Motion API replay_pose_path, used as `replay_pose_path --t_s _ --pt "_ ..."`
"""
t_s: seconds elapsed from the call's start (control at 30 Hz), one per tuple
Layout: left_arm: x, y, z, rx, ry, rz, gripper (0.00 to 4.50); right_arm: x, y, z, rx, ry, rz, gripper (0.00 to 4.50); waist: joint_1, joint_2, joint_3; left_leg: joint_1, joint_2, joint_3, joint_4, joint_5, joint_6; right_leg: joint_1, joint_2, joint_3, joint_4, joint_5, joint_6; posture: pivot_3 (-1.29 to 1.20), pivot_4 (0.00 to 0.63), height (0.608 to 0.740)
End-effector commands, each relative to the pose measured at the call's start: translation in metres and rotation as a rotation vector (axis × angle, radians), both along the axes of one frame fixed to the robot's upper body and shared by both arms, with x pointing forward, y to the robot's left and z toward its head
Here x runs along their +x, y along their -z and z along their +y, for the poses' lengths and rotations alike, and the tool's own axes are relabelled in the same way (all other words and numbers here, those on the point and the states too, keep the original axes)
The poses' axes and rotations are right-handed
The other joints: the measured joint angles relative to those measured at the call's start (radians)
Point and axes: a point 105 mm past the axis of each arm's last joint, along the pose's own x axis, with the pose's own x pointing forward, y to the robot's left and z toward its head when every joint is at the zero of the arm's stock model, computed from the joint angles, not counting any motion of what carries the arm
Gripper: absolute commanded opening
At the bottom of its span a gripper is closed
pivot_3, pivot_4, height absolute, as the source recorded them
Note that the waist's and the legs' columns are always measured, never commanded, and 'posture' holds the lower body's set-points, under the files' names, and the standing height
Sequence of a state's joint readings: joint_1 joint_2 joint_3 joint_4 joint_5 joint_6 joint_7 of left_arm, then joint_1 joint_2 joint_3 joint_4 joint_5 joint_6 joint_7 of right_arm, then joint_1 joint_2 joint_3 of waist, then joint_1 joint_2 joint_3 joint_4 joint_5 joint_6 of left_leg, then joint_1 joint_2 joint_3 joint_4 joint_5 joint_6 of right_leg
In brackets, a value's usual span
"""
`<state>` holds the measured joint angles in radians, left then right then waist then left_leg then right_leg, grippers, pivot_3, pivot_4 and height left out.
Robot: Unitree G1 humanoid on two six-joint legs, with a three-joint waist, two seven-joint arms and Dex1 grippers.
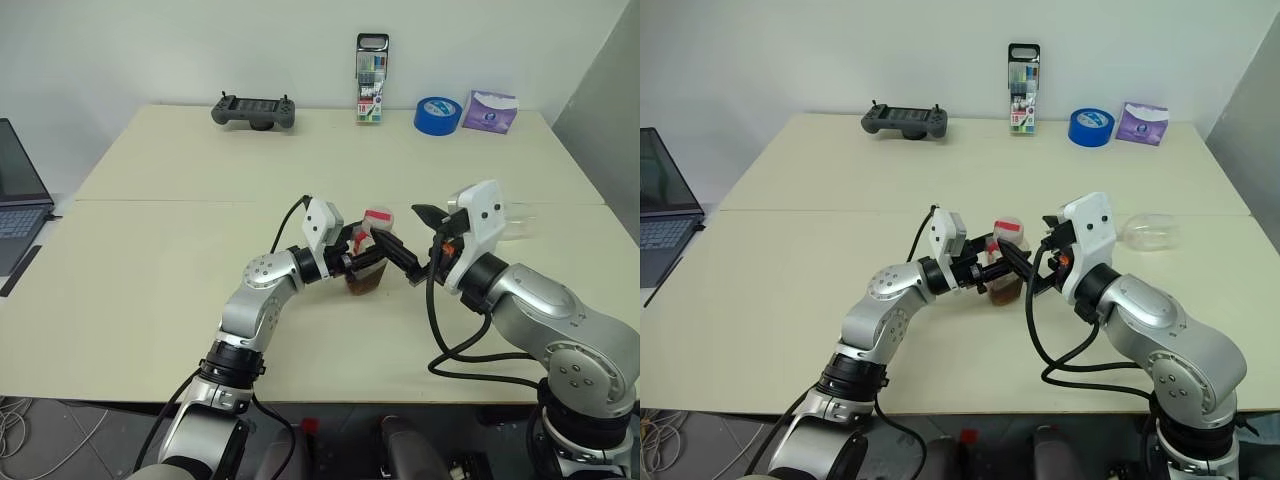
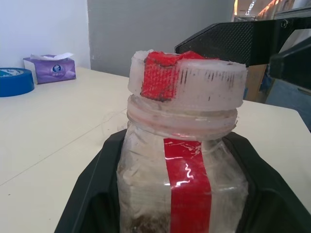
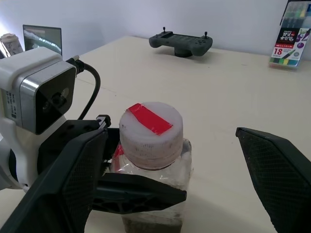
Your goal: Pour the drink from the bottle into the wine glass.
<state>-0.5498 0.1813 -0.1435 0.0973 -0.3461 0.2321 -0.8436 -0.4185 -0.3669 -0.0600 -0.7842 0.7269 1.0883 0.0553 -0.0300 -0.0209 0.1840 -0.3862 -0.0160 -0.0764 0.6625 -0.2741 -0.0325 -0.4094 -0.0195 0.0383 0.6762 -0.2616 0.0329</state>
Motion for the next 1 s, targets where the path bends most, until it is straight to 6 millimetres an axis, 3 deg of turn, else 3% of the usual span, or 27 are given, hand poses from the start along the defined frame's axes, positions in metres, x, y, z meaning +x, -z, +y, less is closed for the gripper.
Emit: replay_pose_path --t_s 0.03,0.23,0.53,1.0 --pt "-0.005 -0.014 -0.003 -0.026 0.020 -0.060 2.15 -0.003 -0.012 0.010 0.012 -0.010 -0.055 4.50 -0.001 0.000 0.000 0.000 0.000 0.000 0.000 0.000 0.000 0.000 0.000 0.000 0.000 0.000 0.000 0.00 0.150 0.740" --pt "-0.005 -0.014 -0.004 -0.028 0.016 -0.064 2.15 0.007 -0.013 0.019 0.043 0.017 -0.060 4.50 -0.001 0.000 0.000 0.000 0.000 0.000 0.000 0.000 0.000 0.000 0.000 0.000 0.000 0.000 0.000 0.00 0.150 0.740" --pt "-0.005 -0.016 -0.002 -0.046 0.008 -0.072 2.15 0.024 -0.014 0.012 0.054 0.100 -0.064 4.50 0.000 0.000 0.000 0.000 0.000 0.000 0.000 0.000 0.000 0.000 0.000 0.000 0.000 0.000 0.000 0.00 0.150 0.740" --pt "-0.003 -0.017 -0.002 -0.059 0.002 -0.078 2.15 0.015 -0.007 0.000 0.023 0.095 -0.043 4.50 0.000 0.000 0.000 0.000 0.000 0.000 0.000 0.000 0.000 0.000 0.000 0.000 0.000 0.000 0.000 0.00 0.150 0.740"
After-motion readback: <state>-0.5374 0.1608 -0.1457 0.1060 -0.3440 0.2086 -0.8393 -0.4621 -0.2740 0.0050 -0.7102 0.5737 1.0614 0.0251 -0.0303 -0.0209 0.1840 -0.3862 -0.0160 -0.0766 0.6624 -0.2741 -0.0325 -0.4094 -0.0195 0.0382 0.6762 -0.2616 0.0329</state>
